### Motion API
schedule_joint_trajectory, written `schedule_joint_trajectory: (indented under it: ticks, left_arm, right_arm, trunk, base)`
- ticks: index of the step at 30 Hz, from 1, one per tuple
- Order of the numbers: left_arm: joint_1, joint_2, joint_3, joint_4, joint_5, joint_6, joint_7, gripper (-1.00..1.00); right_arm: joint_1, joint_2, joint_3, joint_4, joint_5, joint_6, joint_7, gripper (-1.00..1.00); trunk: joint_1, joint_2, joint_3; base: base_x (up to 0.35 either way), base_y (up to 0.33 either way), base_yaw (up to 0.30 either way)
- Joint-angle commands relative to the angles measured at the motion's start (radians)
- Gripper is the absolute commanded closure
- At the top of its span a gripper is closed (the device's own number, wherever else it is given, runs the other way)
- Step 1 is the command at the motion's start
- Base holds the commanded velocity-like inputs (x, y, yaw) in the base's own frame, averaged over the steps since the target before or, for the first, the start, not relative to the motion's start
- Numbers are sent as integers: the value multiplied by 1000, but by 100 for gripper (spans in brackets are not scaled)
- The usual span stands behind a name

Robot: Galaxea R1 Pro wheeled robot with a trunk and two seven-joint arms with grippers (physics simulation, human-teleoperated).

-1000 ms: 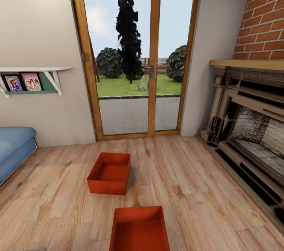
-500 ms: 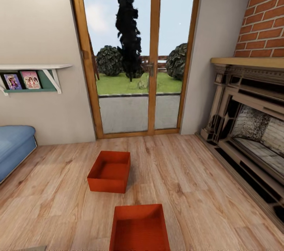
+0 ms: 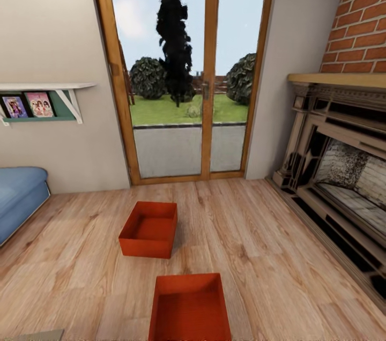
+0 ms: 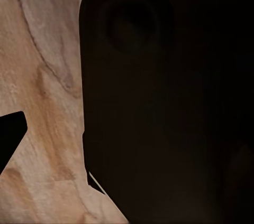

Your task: Move the two storage containers from the living room to the garage. In the garage, place one container on the floor and stack the other container on top of it (either order is fine).

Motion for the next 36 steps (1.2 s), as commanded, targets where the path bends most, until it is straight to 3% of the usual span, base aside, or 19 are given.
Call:
schedule_joint_trajectory:
  ticks: [1,30,36]
  left_arm:
    - [0,0,0,0,1,-2,0,-100]
    - [0,0,0,0,1,-2,0,-100]
    - [0,0,0,0,1,-2,0,-100]
  right_arm:
    - [-1,1,8,2,-9,-4,-2,-100]
    - [-1,1,2,7,-19,25,10,-100]
    - [-1,0,1,7,-24,22,9,-100]
  trunk:
    - [0,0,-3]
    - [0,0,-47]
    - [0,0,-48]
  base:
    - [0,0,0]
    - [0,0,52]
    - [0,0,-78]
